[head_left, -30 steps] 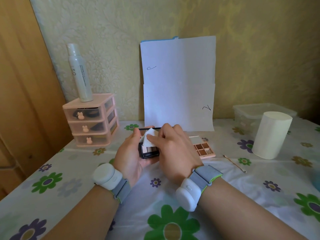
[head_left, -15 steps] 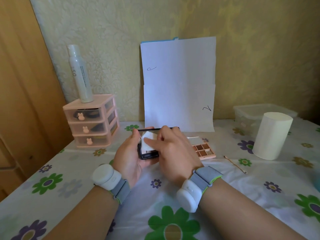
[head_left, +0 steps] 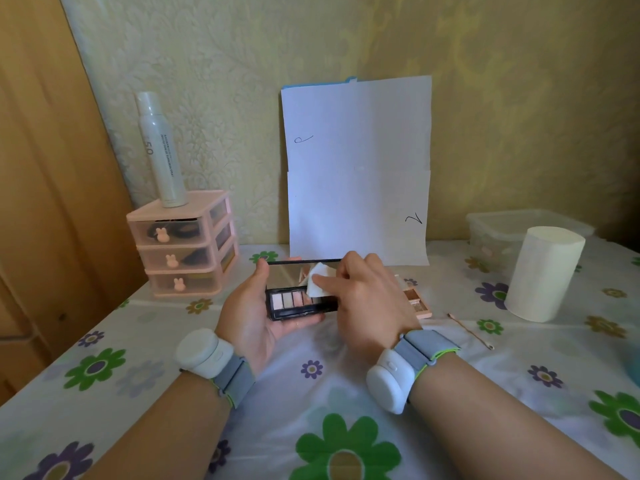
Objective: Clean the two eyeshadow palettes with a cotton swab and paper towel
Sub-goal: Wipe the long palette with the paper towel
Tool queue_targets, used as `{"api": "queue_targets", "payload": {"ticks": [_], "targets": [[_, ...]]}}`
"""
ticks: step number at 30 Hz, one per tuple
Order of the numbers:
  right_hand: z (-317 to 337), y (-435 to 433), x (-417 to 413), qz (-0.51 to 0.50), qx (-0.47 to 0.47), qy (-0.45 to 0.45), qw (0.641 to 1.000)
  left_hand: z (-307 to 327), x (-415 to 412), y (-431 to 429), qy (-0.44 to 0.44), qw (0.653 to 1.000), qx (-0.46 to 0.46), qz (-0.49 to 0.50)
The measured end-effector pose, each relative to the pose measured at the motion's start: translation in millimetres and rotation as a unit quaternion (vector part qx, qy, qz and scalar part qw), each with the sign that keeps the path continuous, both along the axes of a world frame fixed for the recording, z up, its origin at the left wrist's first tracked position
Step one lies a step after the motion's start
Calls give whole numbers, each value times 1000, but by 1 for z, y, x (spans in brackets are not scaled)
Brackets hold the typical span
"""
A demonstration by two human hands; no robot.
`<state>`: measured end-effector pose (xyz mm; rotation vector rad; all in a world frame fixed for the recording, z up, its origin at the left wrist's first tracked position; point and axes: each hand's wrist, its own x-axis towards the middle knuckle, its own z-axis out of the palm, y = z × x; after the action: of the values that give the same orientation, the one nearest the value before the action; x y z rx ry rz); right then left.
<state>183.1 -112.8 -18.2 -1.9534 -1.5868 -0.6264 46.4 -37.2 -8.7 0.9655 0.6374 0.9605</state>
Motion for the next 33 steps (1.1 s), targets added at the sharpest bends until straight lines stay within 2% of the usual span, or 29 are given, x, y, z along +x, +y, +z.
{"api": "queue_targets", "payload": {"ticks": [4, 8, 11, 15, 18, 20, 22, 25, 28, 29, 31, 33], "targets": [[0, 0, 4, 18, 10, -10, 1000, -1, -2, 3, 15, 1000, -21, 7], [2, -6, 13, 29, 64, 62, 996, -3, -3, 7, 37, 996, -55, 62], [3, -7, 9, 82, 87, 174, 978, -5, -4, 10, 65, 992, -68, 89], [12, -14, 6, 126, 48, 354, 926, -6, -10, 13, 106, 988, -77, 87], [13, -16, 7, 142, 46, 463, 874, 1, -14, 12, 186, 979, -36, 71], [12, -16, 6, 162, 51, 509, 844, 5, -18, 14, 290, 953, 30, 82], [11, -14, 5, 175, 48, 534, 826, 7, -21, 19, 389, 911, 114, 75], [10, -12, 3, 188, 41, 561, 806, 0, -26, 28, 458, 865, 195, 69], [8, -10, 4, 195, 36, 592, 781, -15, -31, 47, 540, 795, 271, 50], [8, -10, 5, 191, 33, 593, 781, -23, -32, 57, 551, 787, 276, 36], [5, -9, 5, 186, 24, 591, 785, -43, -32, 80, 535, 801, 270, 23], [3, -8, 5, 180, 16, 588, 789, -37, -32, 70, 556, 784, 274, 32]]}}
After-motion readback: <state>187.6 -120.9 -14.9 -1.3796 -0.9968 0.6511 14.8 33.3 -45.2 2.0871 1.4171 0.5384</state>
